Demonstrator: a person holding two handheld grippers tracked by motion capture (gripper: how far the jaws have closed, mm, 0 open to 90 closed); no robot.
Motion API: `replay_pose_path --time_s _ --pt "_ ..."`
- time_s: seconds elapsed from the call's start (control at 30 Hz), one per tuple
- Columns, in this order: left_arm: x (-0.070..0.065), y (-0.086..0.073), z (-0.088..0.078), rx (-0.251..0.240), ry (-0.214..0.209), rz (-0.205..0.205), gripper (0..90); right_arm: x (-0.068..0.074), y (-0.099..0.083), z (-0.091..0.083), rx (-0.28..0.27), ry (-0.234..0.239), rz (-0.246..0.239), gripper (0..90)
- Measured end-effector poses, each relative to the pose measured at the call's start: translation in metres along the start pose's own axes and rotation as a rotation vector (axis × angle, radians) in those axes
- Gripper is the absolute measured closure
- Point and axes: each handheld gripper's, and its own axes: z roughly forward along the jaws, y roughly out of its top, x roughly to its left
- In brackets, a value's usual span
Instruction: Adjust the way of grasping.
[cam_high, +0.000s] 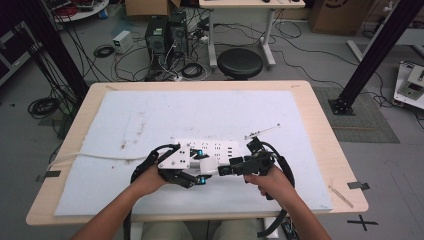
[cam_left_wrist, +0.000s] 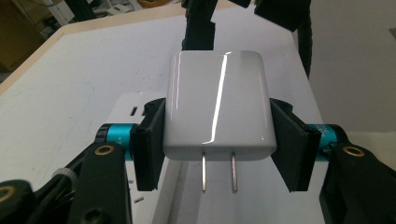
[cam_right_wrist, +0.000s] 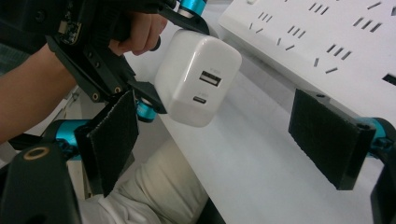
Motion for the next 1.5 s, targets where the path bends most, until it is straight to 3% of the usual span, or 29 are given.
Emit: replay_pose_path --time_s 0.13,0.6,0.73,0.87,1.0,1.03,1.1,1.17,1.23,1.27,1.37,1.5 --pt "0.001 -0.001 0.000 -0.023 -0.002 -0.013 42.5 -0.002 0.002 0.003 0.000 0.018 0.020 16.3" --pt "-0.001 -0.001 0.004 -0.032 -0.016 -0.001 42.5 0.000 0.012 0.020 0.030 0.072 0.077 16.4" --pt "-0.001 0.000 0.004 -0.038 -0.014 0.000 42.5 -0.001 0.015 0.026 0.041 0.114 0.096 25.6" --pt "-0.002 0.000 0.004 -0.039 -0.013 0.003 42.5 -0.005 0.016 0.029 0.050 0.175 0.156 39.6" --pt "-0.002 0.000 0.003 -0.040 -0.013 0.014 42.5 -0.009 0.014 0.032 0.053 0.188 0.168 52.2" --pt "-0.002 0.000 0.003 -0.038 -0.009 0.015 42.5 -0.011 0.013 0.031 0.044 0.211 0.184 55.5" --pt "-0.003 0.000 0.003 -0.025 -0.005 0.031 42.5 -0.014 0.012 0.031 0.036 0.233 0.195 57.0" --pt "-0.004 0.000 0.005 -0.016 0.001 0.032 42.4 -0.014 0.011 0.032 0.041 0.221 0.201 58.1" --pt "-0.002 0.001 0.006 -0.024 -0.016 -0.047 41.1 -0.014 0.011 0.032 0.031 0.210 0.185 61.1" --pt "0.001 0.001 0.006 -0.030 -0.023 -0.089 40.1 -0.014 0.011 0.031 0.028 0.182 0.159 62.2" --pt "0.006 -0.001 0.002 -0.034 0.004 -0.188 26.8 -0.013 0.010 0.024 -0.009 0.118 0.083 63.0" --pt "0.013 -0.010 -0.007 -0.041 0.025 -0.259 24.6 -0.012 0.009 0.007 -0.078 -0.006 0.023 63.2"
